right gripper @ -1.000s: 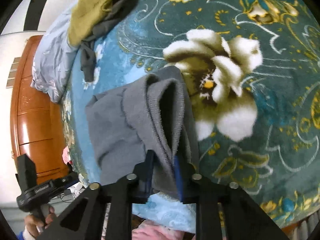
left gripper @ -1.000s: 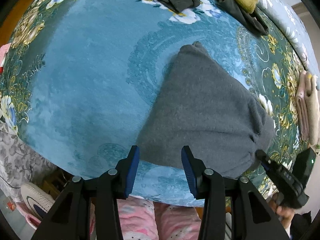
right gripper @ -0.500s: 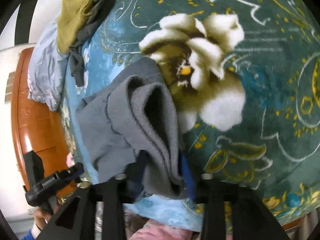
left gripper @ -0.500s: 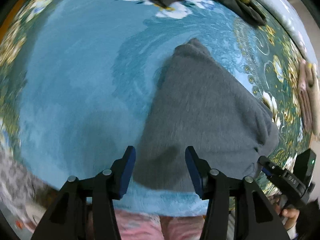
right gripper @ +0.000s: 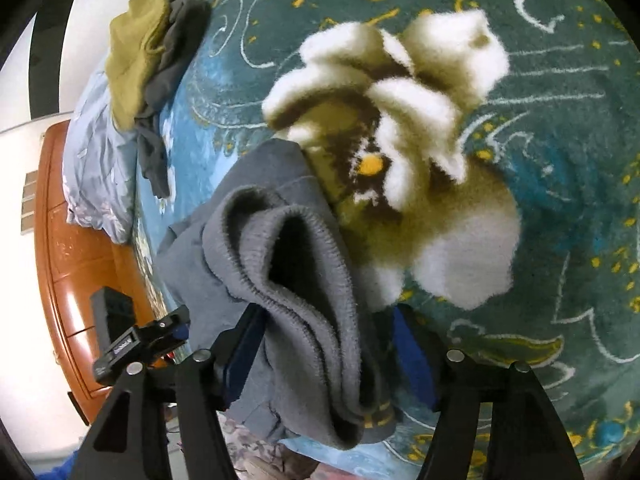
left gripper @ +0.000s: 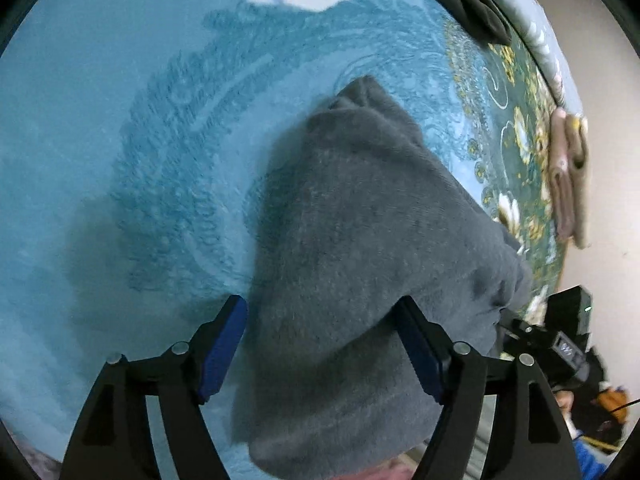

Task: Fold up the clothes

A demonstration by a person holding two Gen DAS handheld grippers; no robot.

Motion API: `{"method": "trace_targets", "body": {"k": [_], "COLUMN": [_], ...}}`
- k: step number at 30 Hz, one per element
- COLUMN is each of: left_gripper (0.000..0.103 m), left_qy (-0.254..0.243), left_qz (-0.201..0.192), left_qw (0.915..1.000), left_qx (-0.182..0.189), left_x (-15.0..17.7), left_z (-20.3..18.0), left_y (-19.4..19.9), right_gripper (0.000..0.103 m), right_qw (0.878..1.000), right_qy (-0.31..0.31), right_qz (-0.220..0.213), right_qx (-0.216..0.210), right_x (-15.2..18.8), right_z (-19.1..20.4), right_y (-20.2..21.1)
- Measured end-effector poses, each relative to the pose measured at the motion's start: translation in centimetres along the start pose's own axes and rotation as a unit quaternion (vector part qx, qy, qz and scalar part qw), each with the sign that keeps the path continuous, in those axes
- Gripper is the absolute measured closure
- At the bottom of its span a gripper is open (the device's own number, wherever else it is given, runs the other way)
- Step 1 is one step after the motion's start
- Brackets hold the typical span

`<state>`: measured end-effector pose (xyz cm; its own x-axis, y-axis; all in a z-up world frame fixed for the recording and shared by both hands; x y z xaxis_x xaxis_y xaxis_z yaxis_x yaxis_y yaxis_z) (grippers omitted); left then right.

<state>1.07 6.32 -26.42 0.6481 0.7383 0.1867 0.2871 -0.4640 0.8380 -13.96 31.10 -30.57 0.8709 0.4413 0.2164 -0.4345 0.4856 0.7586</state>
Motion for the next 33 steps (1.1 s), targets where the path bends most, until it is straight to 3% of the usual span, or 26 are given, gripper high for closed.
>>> {"method": "trace_targets", "body": {"k": [3, 5, 8, 11, 13, 19, 26, 33], "left_gripper": [0.028, 0.050, 0.070, 0.085, 0.090, 0.092, 0.092, 0.092], "left_qy": [0.007, 0.017, 0.031, 0.028, 0.024, 0.029, 0.039, -0.040], "left_qz": [-0.010, -0.011, -0.020, -0.031, -0.041, -0.087, -0.146, -0.157], "left_qw": [0.9998, 0.9994, 0.9992, 0.9991, 0.9986, 0.9953, 0.9882, 0.9868], "left_qx": [0.013, 0.027, 0.018, -0.008, -0.024, -0.029, -0.023, 0.003], "left_x": [0.0, 0.3, 0.5, 1.0, 1.5, 4.3, 7.9, 6.3], "left_z": [0.2, 0.0, -0.3, -1.2, -2.1, -5.1, -8.7, -14.1], "left_y": [0.1, 0.2, 0.7, 1.5, 2.6, 7.4, 13.5, 15.3], "right_gripper": [0.042, 0.052, 0.067, 0.072, 0.073, 0.074, 0.074, 0.074], "right_qw": [1.000, 1.000, 1.000, 1.000, 1.000, 0.999, 0.990, 0.984], "right_qy": [-0.001, -0.008, -0.009, -0.003, 0.003, 0.029, 0.136, 0.144], "right_qz": [0.004, 0.004, -0.001, -0.006, -0.008, -0.018, -0.034, -0.096], "right_qx": [0.007, 0.014, 0.019, 0.023, 0.020, -0.005, -0.025, -0.038], "right_x": [0.2, 0.3, 0.6, 1.1, 1.6, 3.0, 4.3, 4.2], "right_z": [0.5, 1.0, 1.7, 2.6, 3.3, 6.6, 10.4, 12.3], "right_y": [-0.2, -0.5, 0.0, 1.2, 2.4, 7.1, 13.7, 19.4]}}
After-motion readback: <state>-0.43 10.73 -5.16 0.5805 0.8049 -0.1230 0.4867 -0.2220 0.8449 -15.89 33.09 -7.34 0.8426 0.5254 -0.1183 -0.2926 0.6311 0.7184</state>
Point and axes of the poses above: each gripper's, at about its wrist camera, not at the fingertips, and y roughly against the way its jaws point, z to its left, x to its underside, the point moved 6 cm from there along -y, roughly the way its jaws point, and after that the axes turned 9 degrees about x, right-handed, at the moved point
